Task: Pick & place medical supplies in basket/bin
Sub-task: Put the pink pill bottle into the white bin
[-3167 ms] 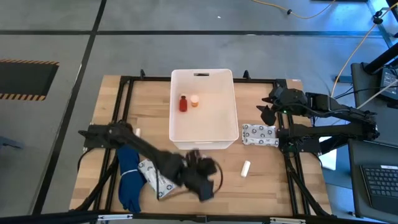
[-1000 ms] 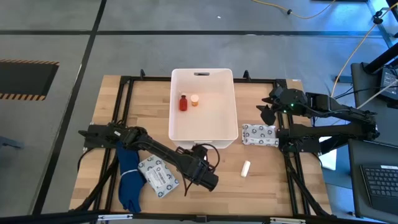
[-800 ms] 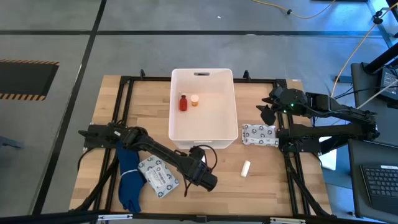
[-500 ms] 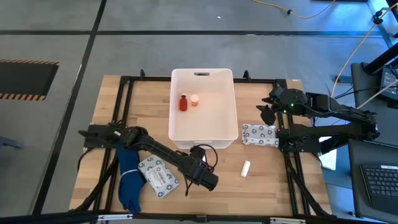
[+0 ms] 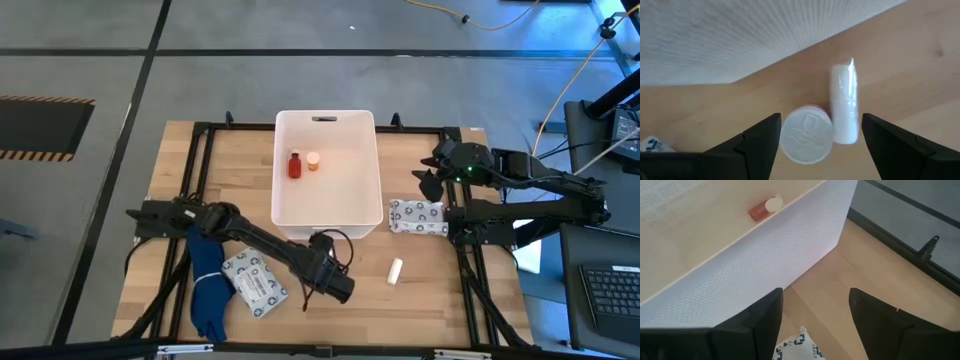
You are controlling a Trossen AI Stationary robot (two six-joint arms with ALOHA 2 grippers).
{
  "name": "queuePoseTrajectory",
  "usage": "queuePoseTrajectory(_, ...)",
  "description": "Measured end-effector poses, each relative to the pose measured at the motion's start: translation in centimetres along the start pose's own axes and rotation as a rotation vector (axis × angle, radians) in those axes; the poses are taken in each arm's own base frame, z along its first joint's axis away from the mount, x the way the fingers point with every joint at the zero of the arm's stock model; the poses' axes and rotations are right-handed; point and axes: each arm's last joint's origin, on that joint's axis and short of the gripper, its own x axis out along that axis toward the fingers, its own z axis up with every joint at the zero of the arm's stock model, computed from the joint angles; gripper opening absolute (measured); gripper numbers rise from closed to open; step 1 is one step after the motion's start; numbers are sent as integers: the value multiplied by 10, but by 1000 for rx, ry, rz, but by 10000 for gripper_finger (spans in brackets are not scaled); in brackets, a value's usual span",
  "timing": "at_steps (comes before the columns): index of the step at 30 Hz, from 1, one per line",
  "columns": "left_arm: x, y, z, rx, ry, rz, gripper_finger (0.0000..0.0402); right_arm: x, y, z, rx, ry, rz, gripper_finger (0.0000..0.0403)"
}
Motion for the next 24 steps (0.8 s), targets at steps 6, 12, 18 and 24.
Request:
queuePoseTrajectory(6,7,-1,-4,11,23,27,269,0,0,0,-18,0,0,229)
queuePoseTrajectory(12,10,-2,-4,17,25,32,269,0,0,0,-18,0,0,229)
queuePoseTrajectory(18,10,-1,-6,33,60,40,259,0,0,0,-21,0,-1,229)
queuePoseTrajectory(24,10,-1,-6,34,79,42,224,0,0,0,-22,0,-1,229)
